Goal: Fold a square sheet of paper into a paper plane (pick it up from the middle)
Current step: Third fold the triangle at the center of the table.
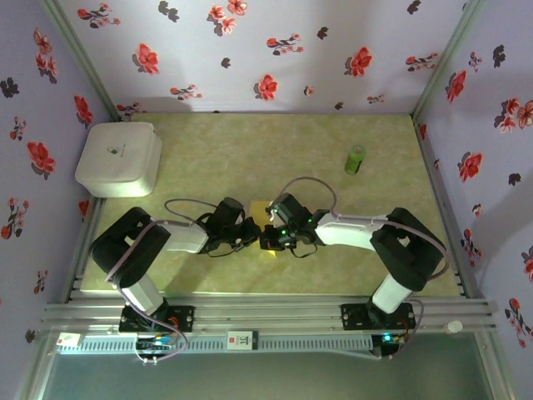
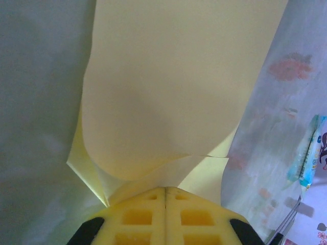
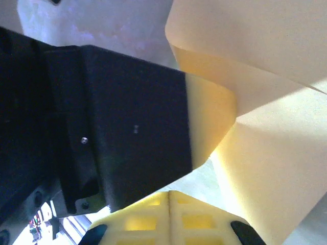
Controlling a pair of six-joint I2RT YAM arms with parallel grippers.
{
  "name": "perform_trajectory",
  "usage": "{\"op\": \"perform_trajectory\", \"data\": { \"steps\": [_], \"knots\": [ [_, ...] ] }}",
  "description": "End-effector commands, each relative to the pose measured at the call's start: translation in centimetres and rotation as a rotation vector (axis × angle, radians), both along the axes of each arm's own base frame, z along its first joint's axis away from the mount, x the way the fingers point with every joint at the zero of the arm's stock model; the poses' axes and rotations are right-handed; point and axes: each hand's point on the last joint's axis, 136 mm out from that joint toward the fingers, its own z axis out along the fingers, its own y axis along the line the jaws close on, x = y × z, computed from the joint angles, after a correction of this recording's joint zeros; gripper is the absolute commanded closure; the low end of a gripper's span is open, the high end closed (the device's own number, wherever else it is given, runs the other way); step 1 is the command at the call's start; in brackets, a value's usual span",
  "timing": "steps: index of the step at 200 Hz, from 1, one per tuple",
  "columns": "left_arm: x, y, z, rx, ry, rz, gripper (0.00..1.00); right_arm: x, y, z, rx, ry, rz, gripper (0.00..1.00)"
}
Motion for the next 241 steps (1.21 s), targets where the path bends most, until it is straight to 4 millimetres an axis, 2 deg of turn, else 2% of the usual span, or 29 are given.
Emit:
{"op": "perform_trajectory", "data": {
  "steps": [1, 86, 181, 241],
  "knots": [
    [-0.8, 1.1, -1.1, 0.053, 0.026, 0.022, 1.0, -0.1, -0.3, -1.1, -0.051, 0.009, 0.009, 0.95],
    [-0.8, 1.2, -1.4, 0.056, 0.032, 0.022, 1.0, -1.3, -2.0, -3.4, -0.094, 0.043, -0.016, 0.93],
    [-0.9, 1.6, -2.0, 0.059, 0.05, 0.043, 1.0, -2.7, -2.5, -3.6, -0.015, 0.09, -0.062, 0.9],
    [-1.0, 2.1, -2.9, 0.067, 0.07, 0.061, 1.0, -4.3, -4.2, -4.2, -0.002, 0.117, -0.085, 0.9]
  ]
}}
